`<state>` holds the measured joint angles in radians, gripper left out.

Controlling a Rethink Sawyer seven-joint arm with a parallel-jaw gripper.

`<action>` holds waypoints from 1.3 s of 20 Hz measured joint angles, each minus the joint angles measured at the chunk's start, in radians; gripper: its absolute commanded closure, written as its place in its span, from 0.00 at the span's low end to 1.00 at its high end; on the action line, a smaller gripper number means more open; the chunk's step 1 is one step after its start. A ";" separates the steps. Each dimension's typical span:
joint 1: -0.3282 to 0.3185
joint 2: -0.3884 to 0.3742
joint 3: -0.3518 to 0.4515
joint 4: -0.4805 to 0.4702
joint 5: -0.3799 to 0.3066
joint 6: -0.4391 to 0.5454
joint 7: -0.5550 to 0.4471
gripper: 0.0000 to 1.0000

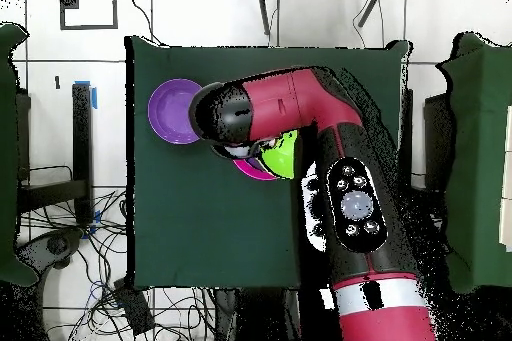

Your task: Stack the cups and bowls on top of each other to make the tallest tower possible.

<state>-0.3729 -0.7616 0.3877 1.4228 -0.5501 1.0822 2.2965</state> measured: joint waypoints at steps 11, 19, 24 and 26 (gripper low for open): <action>0.000 0.003 0.000 -0.005 -0.007 -0.001 0.000 0.00; -0.006 0.015 0.001 -0.005 -0.007 -0.036 0.000 0.00; -0.008 0.025 0.001 -0.005 -0.008 -0.050 0.000 0.00; -0.009 0.026 0.001 -0.005 -0.008 -0.054 0.000 0.00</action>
<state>-0.3818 -0.7358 0.3884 1.4178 -0.5580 1.0282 2.2965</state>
